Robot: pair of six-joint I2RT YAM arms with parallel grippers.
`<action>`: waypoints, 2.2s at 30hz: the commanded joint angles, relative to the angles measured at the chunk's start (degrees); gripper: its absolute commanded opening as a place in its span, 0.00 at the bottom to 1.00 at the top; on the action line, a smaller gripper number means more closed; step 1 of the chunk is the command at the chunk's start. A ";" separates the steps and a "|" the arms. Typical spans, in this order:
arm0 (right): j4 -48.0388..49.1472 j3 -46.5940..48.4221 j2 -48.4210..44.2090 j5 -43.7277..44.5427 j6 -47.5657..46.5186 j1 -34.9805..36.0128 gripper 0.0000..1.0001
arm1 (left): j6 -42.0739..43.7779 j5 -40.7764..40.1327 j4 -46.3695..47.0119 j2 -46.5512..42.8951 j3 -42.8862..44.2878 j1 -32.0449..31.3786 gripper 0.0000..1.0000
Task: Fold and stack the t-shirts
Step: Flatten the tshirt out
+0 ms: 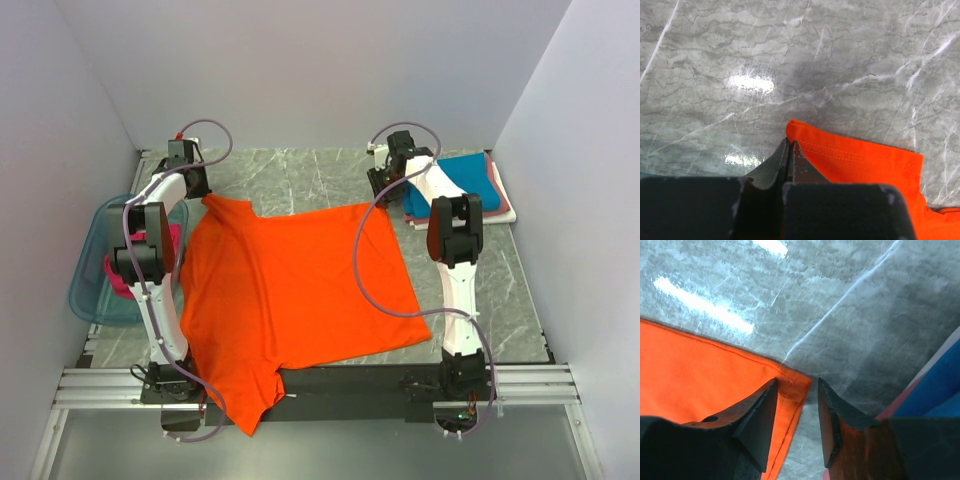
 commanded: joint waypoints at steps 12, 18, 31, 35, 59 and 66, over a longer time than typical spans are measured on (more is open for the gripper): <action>-4.64 5.59 2.76 -2.78 -0.05 0.55 0.14 | -1.02 1.01 1.50 -3.09 0.58 -0.21 0.00; -2.63 1.91 -1.44 -2.26 -1.54 0.63 0.00 | -1.03 3.91 2.55 -5.19 0.23 -0.65 0.00; 2.04 -12.95 -36.24 -4.02 -4.53 0.63 0.00 | -5.15 9.36 12.30 -31.81 -10.14 -1.62 0.00; 0.55 -13.76 -47.57 -1.82 -7.78 0.63 0.00 | -8.31 10.24 15.28 -45.40 -12.42 -1.62 0.00; -2.80 12.53 -83.10 10.04 -12.18 -2.44 0.00 | -16.75 4.00 16.35 -77.62 10.17 -1.97 0.00; 3.42 -3.26 -85.38 10.23 -12.89 -2.44 0.00 | -15.88 6.28 17.41 -75.69 -1.51 -1.97 0.00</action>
